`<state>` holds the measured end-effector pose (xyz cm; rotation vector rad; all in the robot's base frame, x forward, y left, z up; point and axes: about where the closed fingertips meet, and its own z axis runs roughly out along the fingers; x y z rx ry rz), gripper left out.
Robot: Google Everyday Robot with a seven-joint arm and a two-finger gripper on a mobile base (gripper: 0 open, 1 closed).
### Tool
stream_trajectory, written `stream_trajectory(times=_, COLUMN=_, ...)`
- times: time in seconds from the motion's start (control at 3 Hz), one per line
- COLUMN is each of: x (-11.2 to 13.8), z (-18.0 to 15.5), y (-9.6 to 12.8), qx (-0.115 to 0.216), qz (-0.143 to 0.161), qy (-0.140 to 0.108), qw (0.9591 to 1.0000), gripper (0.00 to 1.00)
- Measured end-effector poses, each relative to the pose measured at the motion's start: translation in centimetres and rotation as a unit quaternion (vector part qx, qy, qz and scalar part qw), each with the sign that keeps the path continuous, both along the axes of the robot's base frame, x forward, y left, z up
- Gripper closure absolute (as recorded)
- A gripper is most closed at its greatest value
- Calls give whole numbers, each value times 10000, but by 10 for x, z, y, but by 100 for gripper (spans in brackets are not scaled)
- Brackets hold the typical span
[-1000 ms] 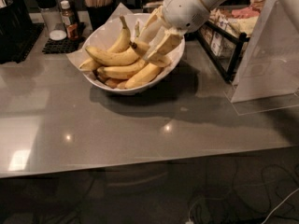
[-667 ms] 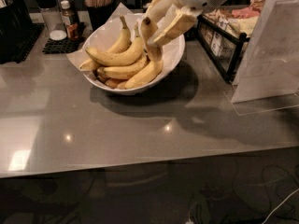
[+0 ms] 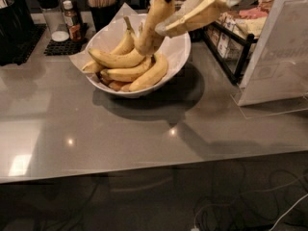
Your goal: Pick banana from white bowl
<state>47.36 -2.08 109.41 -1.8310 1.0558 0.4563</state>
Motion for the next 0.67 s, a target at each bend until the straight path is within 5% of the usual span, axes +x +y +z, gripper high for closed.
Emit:
stream_trajectory(times=0.33, x=-35, z=5, y=-1, qx=740, qz=207, qy=-35, qw=9970, gripper=100)
stream_trajectory(times=0.67, x=-45, z=13, y=-5, qx=946, qz=219, qy=-39, qw=9953, gripper=100)
